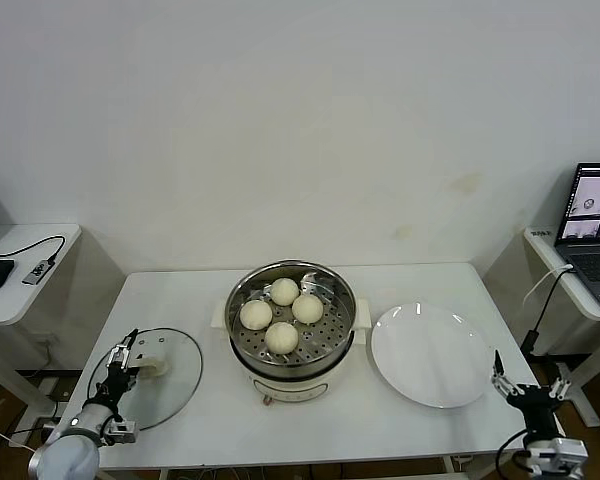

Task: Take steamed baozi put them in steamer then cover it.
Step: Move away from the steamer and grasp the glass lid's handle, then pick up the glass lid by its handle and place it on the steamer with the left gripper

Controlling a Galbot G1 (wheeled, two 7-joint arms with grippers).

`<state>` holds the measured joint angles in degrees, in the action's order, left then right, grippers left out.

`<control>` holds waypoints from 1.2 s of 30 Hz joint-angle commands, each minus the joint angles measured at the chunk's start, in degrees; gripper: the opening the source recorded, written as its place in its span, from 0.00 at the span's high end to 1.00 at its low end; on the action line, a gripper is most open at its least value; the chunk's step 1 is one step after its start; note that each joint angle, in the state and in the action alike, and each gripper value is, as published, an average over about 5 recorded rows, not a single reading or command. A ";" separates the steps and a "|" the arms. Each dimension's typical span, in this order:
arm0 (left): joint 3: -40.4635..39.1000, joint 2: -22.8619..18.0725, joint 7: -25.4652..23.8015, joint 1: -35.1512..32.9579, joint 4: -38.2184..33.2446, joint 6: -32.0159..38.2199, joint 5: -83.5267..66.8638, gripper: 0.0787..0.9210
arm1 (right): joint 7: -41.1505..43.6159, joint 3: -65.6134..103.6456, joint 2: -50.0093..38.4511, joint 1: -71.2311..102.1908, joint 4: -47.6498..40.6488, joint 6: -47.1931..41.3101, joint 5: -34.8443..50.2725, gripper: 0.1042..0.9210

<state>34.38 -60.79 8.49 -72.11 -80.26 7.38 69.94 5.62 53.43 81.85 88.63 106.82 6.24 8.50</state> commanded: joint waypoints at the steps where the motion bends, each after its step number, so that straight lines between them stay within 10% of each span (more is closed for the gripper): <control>1: -0.62 -0.30 0.58 2.54 3.39 -0.02 -2.36 0.12 | 0.13 -0.58 0.22 0.33 -0.03 0.27 -0.95 0.12; 23: -0.82 -0.39 3.68 -0.39 2.43 -2.00 -10.15 0.78 | 0.74 -0.89 0.21 1.43 2.15 0.74 -2.24 0.12; 36: 2.72 1.82 3.54 -12.65 -20.63 -16.93 -14.32 0.91 | 1.37 -1.81 -0.45 2.28 4.36 1.40 -3.48 0.12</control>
<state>35.05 -60.07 11.91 -76.50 -84.00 1.12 58.73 6.87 51.98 81.53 90.66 109.92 7.43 5.66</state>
